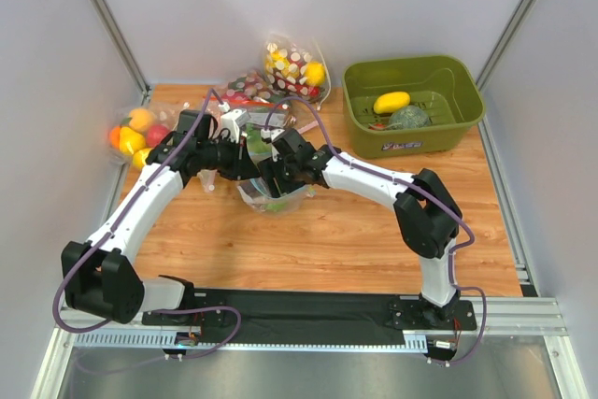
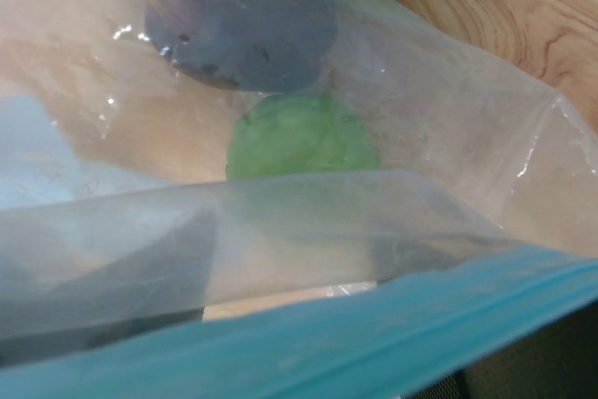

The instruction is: Open the zip-top bag and remove the fake food

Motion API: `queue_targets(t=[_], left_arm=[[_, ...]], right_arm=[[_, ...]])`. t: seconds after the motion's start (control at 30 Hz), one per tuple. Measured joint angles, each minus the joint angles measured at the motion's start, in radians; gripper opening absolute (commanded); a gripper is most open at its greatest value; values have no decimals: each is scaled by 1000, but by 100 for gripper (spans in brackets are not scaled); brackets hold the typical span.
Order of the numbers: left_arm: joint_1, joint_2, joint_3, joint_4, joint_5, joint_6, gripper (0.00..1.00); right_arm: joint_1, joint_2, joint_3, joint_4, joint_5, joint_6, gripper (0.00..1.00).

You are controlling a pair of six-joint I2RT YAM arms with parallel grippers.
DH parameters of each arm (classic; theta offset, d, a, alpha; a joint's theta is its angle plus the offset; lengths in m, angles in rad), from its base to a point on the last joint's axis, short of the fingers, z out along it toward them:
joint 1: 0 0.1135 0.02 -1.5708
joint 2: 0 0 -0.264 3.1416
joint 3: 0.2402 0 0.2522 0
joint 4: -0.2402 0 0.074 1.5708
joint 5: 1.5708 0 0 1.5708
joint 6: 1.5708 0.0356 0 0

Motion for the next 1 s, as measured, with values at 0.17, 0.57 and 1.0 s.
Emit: queue_targets(t=[0.17,0.57,1.0], left_arm=[[0,4,0,0,0,0,0],[-11,3,0,0,-1,0,0],[-13,3,0,0,-1,0,0]], right_arm=[[0,0,-9,39,22,17,69],[0,25,-29,134,23,48,71],[31,82,-36,193,14,42,72]])
